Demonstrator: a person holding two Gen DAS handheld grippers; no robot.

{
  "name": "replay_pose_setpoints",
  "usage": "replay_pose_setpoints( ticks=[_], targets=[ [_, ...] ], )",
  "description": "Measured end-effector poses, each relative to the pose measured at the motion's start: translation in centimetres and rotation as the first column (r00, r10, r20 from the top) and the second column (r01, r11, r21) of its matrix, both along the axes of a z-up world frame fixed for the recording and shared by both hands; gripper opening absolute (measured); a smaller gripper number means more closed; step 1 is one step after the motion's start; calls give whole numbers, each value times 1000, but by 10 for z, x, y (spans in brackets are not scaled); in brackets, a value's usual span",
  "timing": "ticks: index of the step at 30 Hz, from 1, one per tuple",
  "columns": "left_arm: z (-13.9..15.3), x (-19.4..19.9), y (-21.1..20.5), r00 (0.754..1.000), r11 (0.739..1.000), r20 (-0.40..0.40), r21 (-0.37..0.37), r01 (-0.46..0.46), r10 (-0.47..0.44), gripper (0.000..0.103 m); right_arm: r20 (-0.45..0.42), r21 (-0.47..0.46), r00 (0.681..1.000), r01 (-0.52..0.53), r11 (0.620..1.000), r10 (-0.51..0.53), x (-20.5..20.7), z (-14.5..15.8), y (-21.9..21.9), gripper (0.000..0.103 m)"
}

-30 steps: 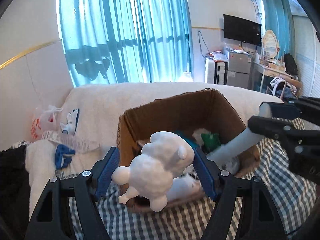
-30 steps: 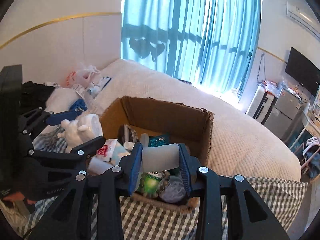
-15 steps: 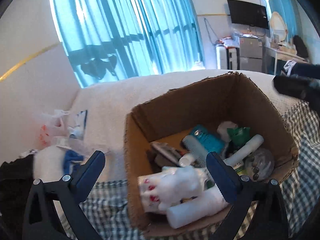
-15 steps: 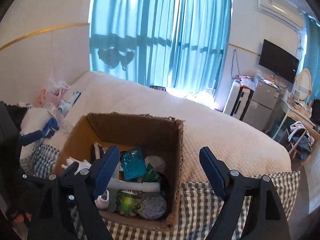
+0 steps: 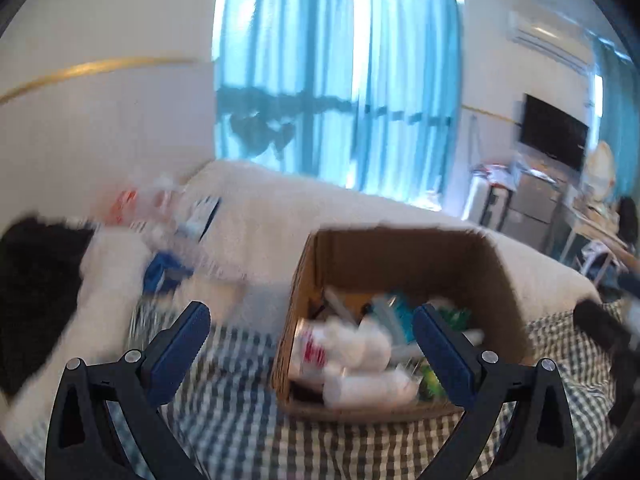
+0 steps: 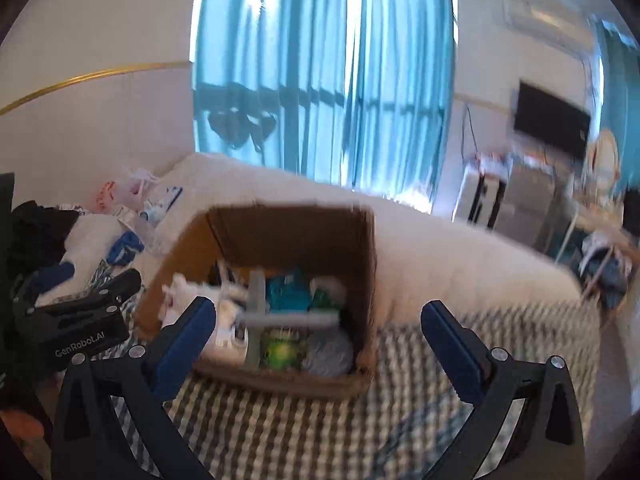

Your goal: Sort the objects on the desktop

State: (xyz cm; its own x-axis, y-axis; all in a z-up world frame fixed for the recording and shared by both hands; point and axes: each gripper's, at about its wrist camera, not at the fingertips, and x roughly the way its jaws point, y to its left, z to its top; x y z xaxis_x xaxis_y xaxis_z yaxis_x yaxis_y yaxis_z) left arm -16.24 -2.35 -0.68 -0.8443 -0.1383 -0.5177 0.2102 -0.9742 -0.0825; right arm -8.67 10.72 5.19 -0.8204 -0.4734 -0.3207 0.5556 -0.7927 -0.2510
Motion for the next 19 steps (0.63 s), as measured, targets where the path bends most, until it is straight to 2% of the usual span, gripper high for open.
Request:
replay_pose_setpoints(
  ticks=[3,5,7,10,14,17,19],
  targets=[
    [-37,-3,4,994,999,108,53,15,-20,103,131,27,991,-4,1000,1,-21,-26,1,103],
    [-46,-2,7,991,999,131,48,14,-20,103,136,36,991,15,999,-20,-28,-29,2,103],
    [-50,-1,13,991,1000,135,26,-7,3,103,136,19,991,18,1000,-20,-30,-26,6,103],
    [-48,-3,18,990,1000,139,7,14,-14,103,143,-12,989,25,1000,-23,-34,-24,12,103],
    [-48,-4,23,988,999,150,-43,31,-25,103,168,-5,985,39,999,-38,-41,-29,13,103],
    [-47,5,23,995,997,102,-71,-11,18,103,183,-12,982,40,999,-37,-41,-30,14,103],
    [-44,7,22,995,998,95,-58,7,-2,103,180,-16,983,35,999,-32,-40,-30,14,103]
  ],
)
